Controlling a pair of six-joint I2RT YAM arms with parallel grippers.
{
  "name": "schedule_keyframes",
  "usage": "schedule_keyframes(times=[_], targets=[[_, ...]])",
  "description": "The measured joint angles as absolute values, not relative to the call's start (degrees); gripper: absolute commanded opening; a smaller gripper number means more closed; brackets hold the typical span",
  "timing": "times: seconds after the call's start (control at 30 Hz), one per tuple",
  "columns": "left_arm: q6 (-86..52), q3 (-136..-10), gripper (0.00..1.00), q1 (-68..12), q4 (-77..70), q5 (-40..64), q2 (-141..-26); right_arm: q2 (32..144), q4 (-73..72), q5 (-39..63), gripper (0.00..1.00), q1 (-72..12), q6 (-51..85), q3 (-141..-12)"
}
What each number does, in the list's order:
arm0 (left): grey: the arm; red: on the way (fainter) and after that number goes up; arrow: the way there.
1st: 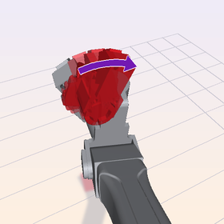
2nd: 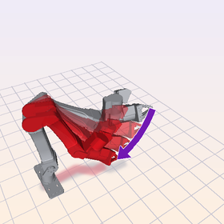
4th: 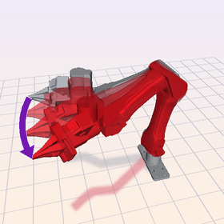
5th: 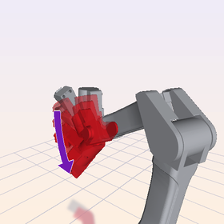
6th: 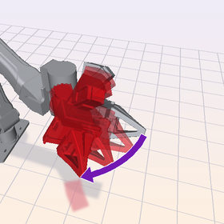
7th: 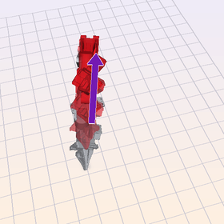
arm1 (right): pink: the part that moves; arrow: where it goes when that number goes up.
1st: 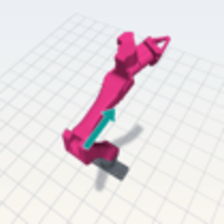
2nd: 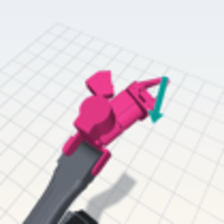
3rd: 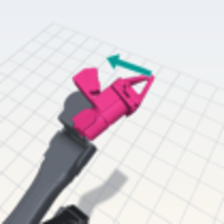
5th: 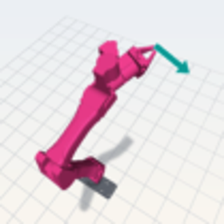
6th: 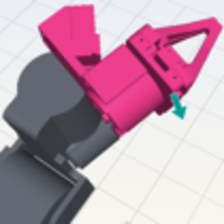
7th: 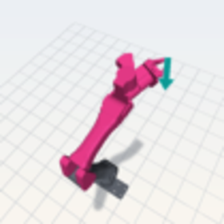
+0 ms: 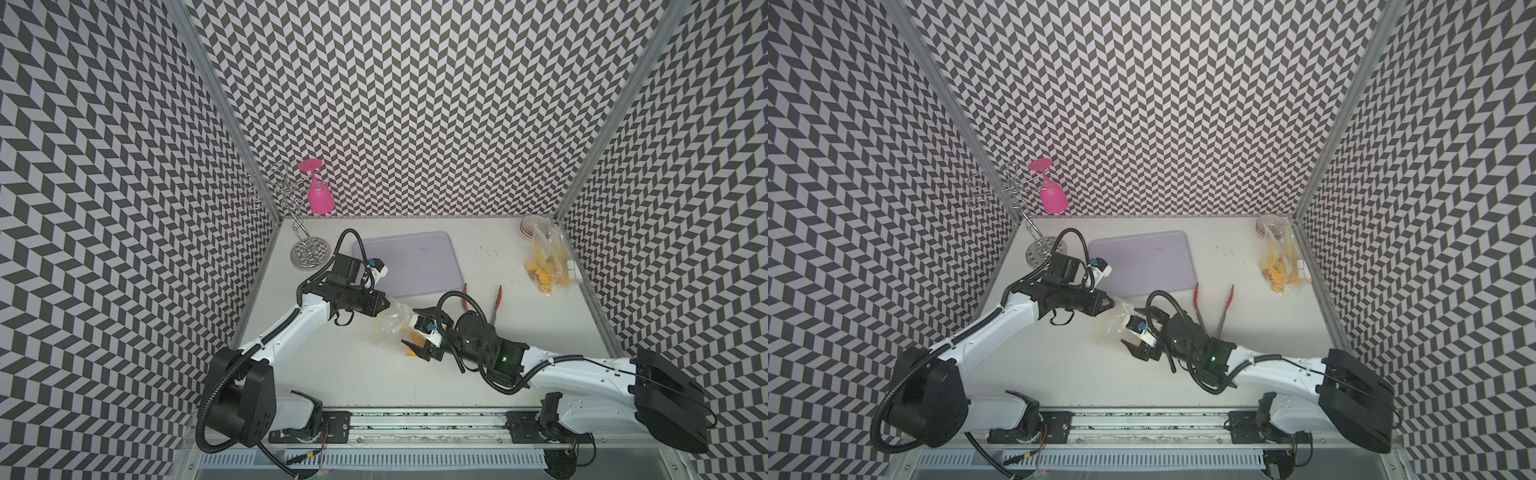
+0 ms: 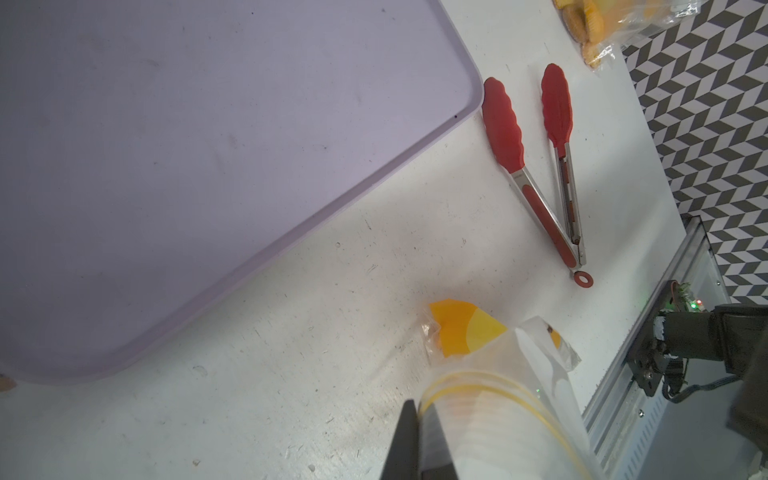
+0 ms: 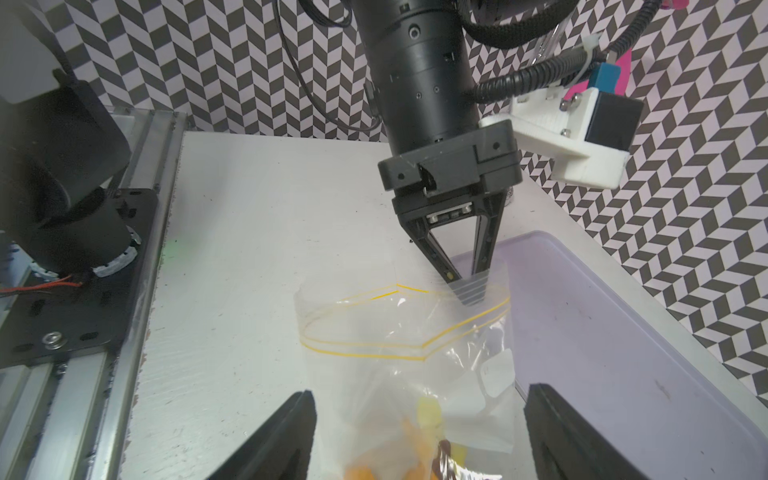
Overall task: Put the cookies into a resealable bag to prevent moisture
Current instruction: Pick up the ziploc bag from the center of the board.
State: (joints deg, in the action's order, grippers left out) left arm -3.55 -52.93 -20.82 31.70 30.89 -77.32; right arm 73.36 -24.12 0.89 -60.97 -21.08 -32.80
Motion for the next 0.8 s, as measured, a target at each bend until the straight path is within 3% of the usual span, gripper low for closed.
schedule_keyframes(times=[0.23,0.33,0.4,0.53,0.63,0.77,0.8], targets=[[-3.7,-52.6,0.00,-20.8,31.4,31.8,-77.3,80.3,-23.6,1.3,0.83,-61.0,-24.2,-37.7],[-3.7,-52.6,0.00,-20.8,31.3,32.2,-77.3,82.3,-23.1,1.3,0.77,-61.0,-25.2,-39.0],[-3.7,-52.6,0.00,-20.8,31.3,32.4,-77.3,83.3,-22.7,1.3,0.68,-61.0,-25.8,-39.4],[-3.7,-52.6,0.00,-20.8,31.3,32.9,-77.3,84.1,-22.3,1.1,0.43,-61.0,-26.6,-39.6],[-3.7,-52.6,0.00,-20.8,31.3,33.1,-77.3,84.3,-22.4,1.0,0.17,-61.0,-26.3,-39.6],[-3.7,-52.6,0.00,-20.7,31.3,33.5,-77.3,84.3,-22.8,0.7,0.00,-61.0,-25.8,-39.6],[-3.7,-52.6,0.00,-20.7,31.3,33.6,-77.3,84.3,-22.8,0.6,0.00,-61.0,-25.6,-39.6]])
